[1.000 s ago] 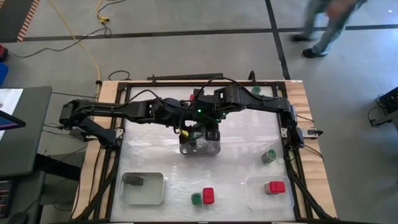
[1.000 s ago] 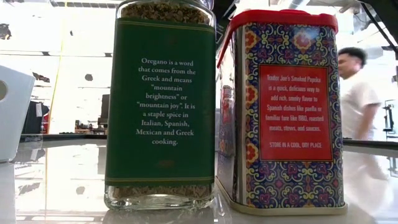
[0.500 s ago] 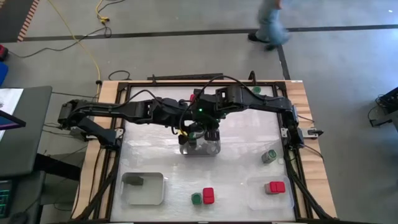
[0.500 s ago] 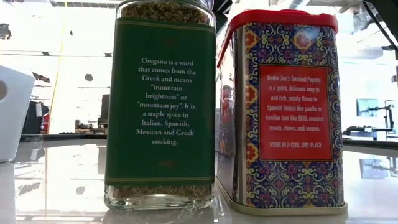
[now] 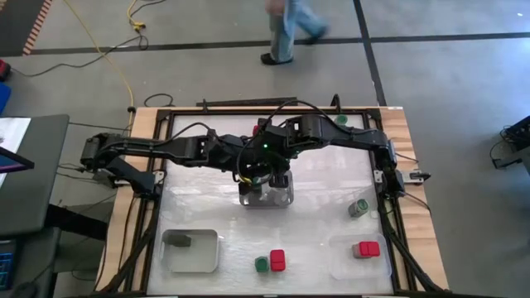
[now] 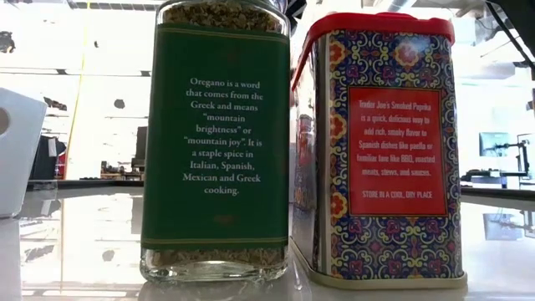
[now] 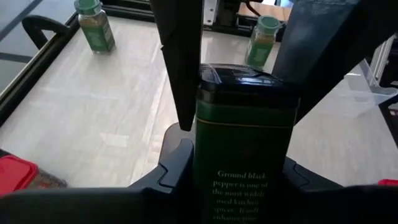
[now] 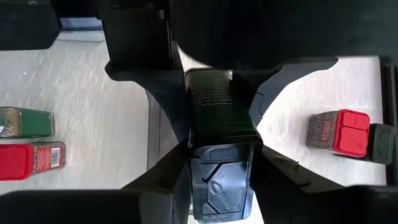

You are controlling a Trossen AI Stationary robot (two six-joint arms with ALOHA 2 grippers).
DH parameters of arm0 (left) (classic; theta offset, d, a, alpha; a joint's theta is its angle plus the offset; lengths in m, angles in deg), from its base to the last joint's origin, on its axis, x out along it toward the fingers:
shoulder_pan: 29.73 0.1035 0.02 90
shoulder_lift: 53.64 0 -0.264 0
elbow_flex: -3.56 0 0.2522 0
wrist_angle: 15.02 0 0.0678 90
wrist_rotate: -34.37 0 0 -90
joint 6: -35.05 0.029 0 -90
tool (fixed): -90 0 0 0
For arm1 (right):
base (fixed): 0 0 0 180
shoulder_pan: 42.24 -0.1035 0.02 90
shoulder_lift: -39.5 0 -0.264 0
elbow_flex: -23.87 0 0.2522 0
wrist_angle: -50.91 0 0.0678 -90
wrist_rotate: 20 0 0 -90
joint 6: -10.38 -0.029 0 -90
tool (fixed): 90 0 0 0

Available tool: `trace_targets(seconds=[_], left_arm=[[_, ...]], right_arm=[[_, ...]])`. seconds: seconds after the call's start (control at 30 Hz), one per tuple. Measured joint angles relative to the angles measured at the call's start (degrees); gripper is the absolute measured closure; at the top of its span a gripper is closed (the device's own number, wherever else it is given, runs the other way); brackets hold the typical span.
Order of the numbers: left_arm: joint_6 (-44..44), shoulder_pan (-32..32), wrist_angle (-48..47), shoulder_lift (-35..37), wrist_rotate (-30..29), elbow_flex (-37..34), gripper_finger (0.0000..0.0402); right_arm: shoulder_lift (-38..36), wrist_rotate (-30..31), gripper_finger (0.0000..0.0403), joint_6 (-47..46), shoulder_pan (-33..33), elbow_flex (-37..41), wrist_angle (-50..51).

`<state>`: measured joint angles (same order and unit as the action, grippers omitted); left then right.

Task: Sort spices by type
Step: Put the right black seasoning can into the grey bin

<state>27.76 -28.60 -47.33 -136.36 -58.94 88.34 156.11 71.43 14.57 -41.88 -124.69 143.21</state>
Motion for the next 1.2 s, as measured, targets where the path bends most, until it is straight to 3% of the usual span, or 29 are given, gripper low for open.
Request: trace_targets(seconds=[0.5,0.7,0.87,1.07,1.2], left_arm=[[0.9,0.0,-0.8,0.0,-0.2,0.0,0.0281],[1.0,0.4,-0.7,0.1,-0.7,0.0,0.0281],[0.8,1.1,-1.7,0.1,-0.6,0.0,0.0281],[0.5,1.6,-2.2,2.3,-1.7,-0.1,0.0281],[0.2,1.5,-8.3,6.7,-5.9,-0.1,0.0284]], right_arm=[[-0.1,0.3,0.0203,0.8,0.0,0.0,1.1],[-0.1,0.3,0.0152,0.8,0.0,0.0,2.5],[-0.7,0.2,0.0116,1.5,0.5,0.0,9.3],[-6.4,0.2,0.0111,-2.6,1.0,1.3,11.4],[-13.2,2.4,0.0111,-6.4,0.2,6.2,10.7]])
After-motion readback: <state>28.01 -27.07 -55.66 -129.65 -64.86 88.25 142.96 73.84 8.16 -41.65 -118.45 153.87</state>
